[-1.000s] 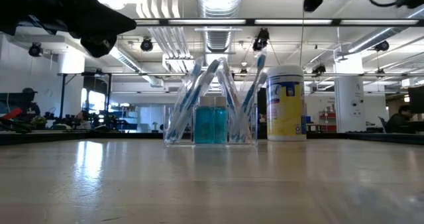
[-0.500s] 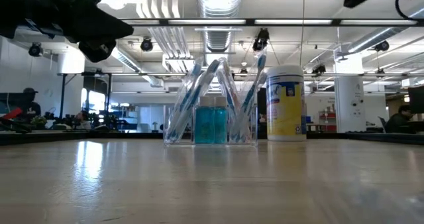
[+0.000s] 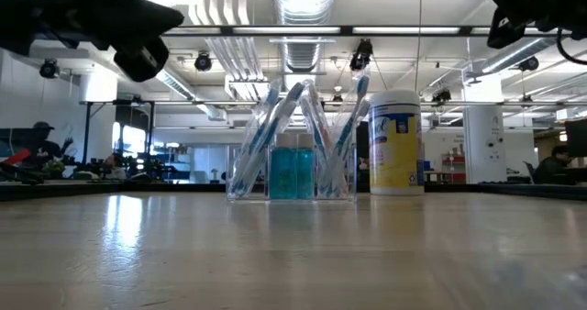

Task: Pick & Place toothbrushing station
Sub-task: Put the violet toothbrush into the transparent organizer

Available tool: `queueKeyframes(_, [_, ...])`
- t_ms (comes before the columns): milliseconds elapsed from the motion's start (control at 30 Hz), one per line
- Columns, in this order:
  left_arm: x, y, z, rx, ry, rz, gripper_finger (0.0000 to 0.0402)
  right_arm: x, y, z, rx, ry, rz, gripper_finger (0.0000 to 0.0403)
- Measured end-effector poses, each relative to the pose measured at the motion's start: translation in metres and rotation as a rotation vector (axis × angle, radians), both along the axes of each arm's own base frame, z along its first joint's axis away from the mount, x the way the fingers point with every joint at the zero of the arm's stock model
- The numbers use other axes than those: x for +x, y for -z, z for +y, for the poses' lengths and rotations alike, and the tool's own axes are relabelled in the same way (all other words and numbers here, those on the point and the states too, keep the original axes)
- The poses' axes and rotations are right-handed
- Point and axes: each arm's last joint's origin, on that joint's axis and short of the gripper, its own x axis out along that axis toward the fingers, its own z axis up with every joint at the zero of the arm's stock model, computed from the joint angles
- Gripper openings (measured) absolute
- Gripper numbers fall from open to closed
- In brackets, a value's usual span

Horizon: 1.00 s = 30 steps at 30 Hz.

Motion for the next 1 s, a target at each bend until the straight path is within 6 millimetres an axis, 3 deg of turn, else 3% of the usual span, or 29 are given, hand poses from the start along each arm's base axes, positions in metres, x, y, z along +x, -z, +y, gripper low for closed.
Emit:
queueKeyframes(167, [0.016,0.005,-0.004,-0.013,-0.002,0.072,0.0005,-0.003,0.013,-0.001,-0.003,0.000,0.007,0.0008])
queueKeyframes(367, [0.046,-0.004,-0.019,0.010,0.034,0.113,0.0006,-0.008,0.009,-0.003,0.018,-0.002,-0.027,0.0008])
queueKeyframes(533, [0.079,-0.027,-0.047,0.009,0.084,0.114,0.0004,-0.008,0.015,-0.005,-0.016,0.059,0.035,0.0008])
queueKeyframes(667, [0.110,-0.046,-0.072,0.057,0.117,0.222,0.0013,-0.009,0.015,-0.007,0.036,0.095,0.030,0.0008])
queueKeyframes(800, [0.141,-0.050,-0.092,0.099,0.102,0.372,0.0017,-0.009,0.019,-0.007,0.050,0.093,0.068,0.0008])
queueKeyframes(1000, [0.188,-0.039,-0.121,0.089,0.104,0.511,0.0018,-0.009,0.023,-0.008,0.098,0.113,0.106,0.0008])
